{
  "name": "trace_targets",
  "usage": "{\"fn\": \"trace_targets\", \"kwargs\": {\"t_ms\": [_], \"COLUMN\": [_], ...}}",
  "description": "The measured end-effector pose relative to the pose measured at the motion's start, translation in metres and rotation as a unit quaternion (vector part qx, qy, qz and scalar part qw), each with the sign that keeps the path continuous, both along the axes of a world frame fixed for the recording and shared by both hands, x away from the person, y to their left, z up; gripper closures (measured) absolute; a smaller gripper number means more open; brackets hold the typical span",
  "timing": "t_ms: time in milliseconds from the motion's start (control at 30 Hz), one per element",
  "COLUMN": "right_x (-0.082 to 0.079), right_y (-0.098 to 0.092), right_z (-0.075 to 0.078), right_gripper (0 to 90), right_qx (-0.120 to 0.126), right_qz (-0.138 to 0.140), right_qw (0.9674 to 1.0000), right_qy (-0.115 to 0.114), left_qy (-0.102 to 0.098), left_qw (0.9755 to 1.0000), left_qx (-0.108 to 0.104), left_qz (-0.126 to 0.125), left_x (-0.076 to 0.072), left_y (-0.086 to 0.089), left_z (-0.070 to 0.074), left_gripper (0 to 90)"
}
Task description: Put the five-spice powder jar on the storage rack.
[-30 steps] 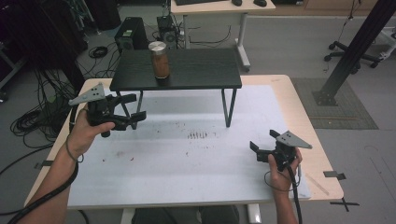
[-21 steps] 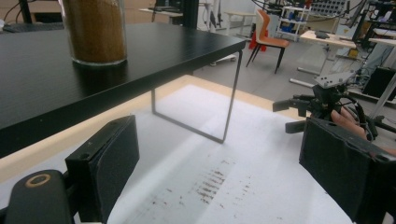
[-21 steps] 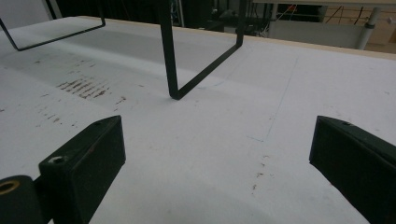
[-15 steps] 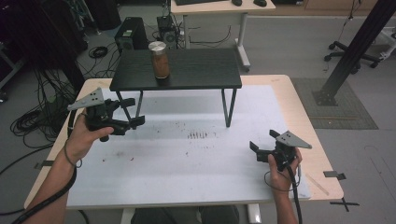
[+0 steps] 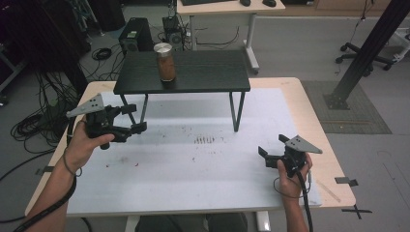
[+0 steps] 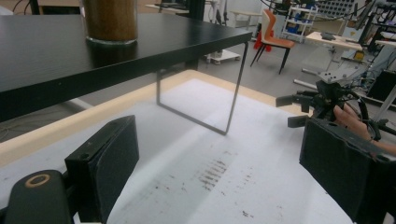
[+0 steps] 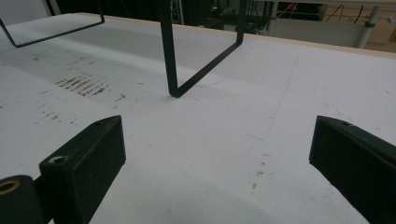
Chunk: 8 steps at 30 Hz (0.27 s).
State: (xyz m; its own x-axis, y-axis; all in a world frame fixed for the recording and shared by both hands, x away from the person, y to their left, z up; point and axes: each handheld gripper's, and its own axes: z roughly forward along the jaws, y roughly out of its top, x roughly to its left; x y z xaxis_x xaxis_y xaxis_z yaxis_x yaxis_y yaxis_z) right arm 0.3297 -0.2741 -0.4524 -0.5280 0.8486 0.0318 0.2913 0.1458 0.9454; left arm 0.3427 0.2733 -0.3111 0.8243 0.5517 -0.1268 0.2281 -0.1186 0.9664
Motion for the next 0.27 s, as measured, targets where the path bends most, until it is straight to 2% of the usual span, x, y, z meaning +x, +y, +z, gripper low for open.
{"fn": "trace_targets", "kwargs": {"t_ms": [267], "right_x": [0.0012], "right_y": [0.0009], "right_z": [-0.0008], "right_gripper": [3.7], "right_qx": [-0.014], "right_qz": [-0.005], "right_qw": [0.9999], "right_qy": [0.009], "left_qy": [0.005], "left_qw": [1.0], "left_qx": [-0.004], "left_qz": [0.003], "left_x": [-0.0024], "left_y": [0.0015], "left_z": [-0.0068], "left_gripper": [12.0]}}
